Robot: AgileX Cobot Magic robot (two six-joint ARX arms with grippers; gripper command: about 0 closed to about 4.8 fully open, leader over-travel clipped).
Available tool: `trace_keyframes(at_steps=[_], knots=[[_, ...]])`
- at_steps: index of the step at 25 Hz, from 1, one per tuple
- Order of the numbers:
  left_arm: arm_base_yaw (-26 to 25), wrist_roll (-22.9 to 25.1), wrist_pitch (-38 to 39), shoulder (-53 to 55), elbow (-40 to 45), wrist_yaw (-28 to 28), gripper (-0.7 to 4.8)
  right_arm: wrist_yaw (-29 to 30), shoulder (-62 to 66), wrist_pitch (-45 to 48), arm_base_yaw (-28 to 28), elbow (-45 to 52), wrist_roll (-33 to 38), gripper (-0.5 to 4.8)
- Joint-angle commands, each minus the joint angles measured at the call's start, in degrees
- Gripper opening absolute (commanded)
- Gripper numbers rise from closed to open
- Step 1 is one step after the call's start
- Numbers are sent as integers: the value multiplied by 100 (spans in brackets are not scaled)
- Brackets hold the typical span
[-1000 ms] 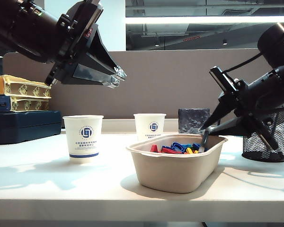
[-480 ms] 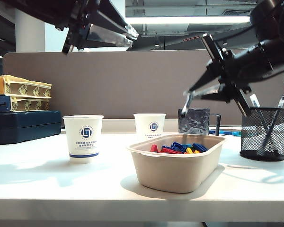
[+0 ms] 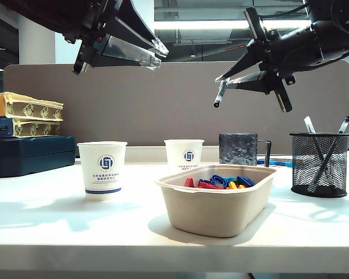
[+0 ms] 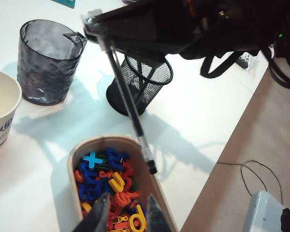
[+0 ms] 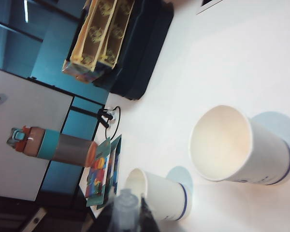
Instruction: Pick up one pen and put it in the pen container.
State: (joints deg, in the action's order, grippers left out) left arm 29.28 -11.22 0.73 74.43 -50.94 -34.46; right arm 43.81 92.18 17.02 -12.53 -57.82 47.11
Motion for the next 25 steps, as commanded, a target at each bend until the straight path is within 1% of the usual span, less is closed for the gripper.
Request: trace_keyframes(at_steps=[1,4,6,10,12,13,15,18,20,21,25], knots=[[9,24,-59,-11,-31,-52,99,133,-197,120,-11,-28,-17,40],[59,7,-63,-11,-33,-146,99,138,-372,129,-11,-28,-33,40],[109,4,-61,-11,-37,-157,99,140,-520,129,-11,-28,-234,40],[164,7,-46,-11,-37,-120,99,114,-778,125,-2,-31,-916,38],[162,31,-31,-20,-37,138,99,109,-857,125,0,-31,-1226,29],[162,96,-33,-33,-37,278,99,109,-890,120,11,-31,-1429,24],[157,275,0,-94,-39,382,100,46,-933,107,46,-31,-1661,21],[155,592,175,-278,-39,669,100,-66,-966,96,186,-31,-1757,21],[138,807,382,-420,-39,901,100,-66,-968,94,365,-33,-1762,21],[118,970,608,-529,-39,1078,100,-63,-970,96,483,-39,-1770,21],[116,1314,1152,-708,-39,1460,100,-39,-970,35,763,-103,-1897,21]])
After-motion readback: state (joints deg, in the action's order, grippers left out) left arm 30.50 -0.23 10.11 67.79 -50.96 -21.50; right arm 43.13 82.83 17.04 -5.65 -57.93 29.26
